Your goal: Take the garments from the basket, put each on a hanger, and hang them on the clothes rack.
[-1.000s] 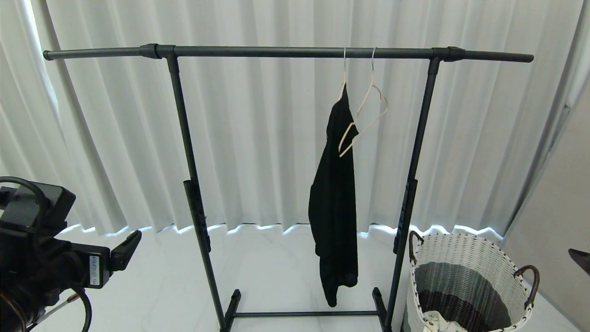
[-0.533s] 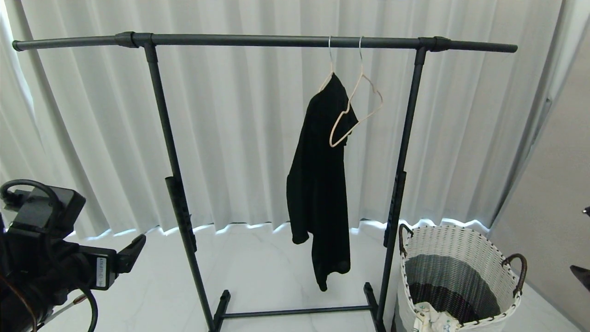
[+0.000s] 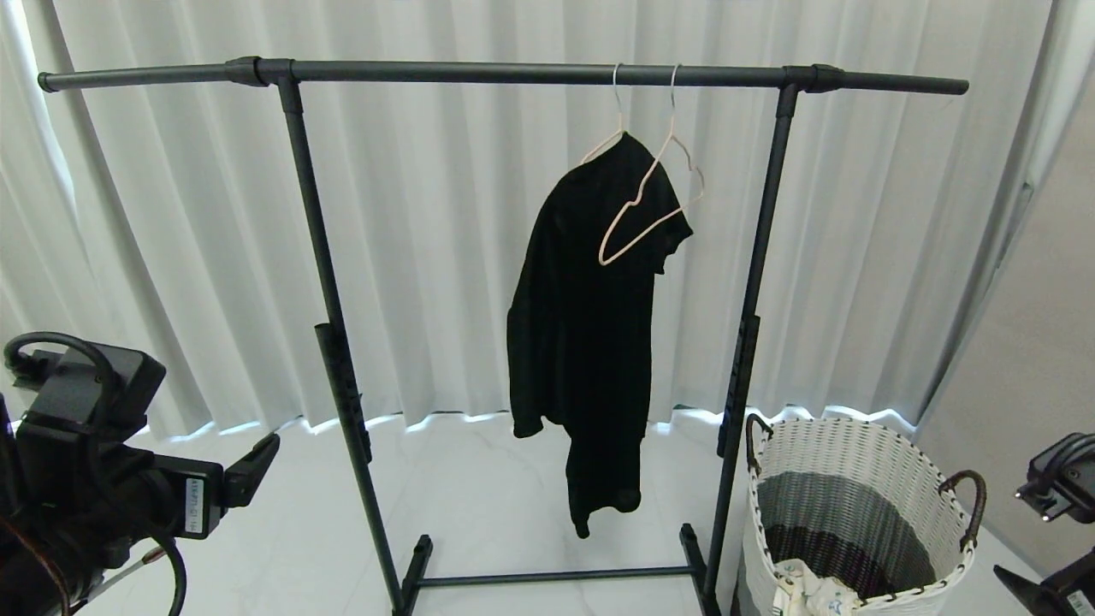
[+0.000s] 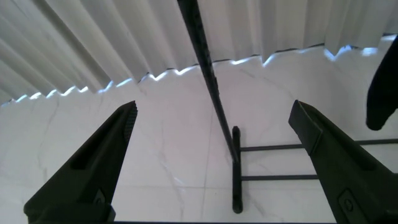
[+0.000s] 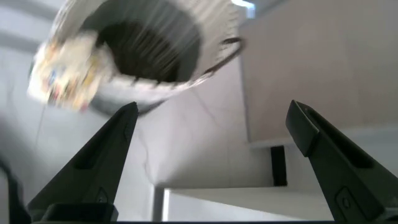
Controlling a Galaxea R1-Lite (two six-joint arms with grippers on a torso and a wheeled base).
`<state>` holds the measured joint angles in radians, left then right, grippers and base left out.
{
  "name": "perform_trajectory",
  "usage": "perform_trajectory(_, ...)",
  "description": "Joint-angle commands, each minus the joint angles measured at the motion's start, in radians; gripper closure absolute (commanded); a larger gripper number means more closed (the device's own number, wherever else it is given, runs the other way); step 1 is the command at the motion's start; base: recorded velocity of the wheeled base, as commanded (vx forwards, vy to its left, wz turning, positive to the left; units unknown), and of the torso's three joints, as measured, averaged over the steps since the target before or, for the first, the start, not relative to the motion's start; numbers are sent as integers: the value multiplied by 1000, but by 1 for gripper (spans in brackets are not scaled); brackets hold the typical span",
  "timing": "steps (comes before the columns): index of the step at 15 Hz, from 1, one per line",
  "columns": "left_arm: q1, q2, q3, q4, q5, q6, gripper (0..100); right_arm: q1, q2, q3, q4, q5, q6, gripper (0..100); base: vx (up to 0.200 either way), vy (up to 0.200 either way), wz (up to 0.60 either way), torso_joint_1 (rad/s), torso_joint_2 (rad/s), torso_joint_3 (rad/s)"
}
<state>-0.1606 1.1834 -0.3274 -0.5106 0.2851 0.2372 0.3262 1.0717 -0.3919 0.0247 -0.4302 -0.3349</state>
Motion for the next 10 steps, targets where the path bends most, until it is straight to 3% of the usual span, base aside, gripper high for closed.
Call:
perform_trajectory(1, -3, 4, 1, 0, 0, 1, 0, 1, 2, 56, -6, 51, -32, 0, 0, 0, 0, 0, 0, 0)
perform_trajectory(4, -8, 4, 1, 0, -4, -1, 0, 1, 24, 88, -6, 119, -76, 0, 0, 0, 0, 0, 0, 0)
perform_trajectory(8, -17, 13, 2, 0, -4, -1, 0, 4, 27, 108, -6, 183, -93, 0, 200, 0, 0, -1, 0, 6)
perform_trajectory(10, -30, 13, 2, 0, -4, -1, 0, 4, 28, 130, -5, 226, -162, 0, 0, 0, 0, 0, 0, 0)
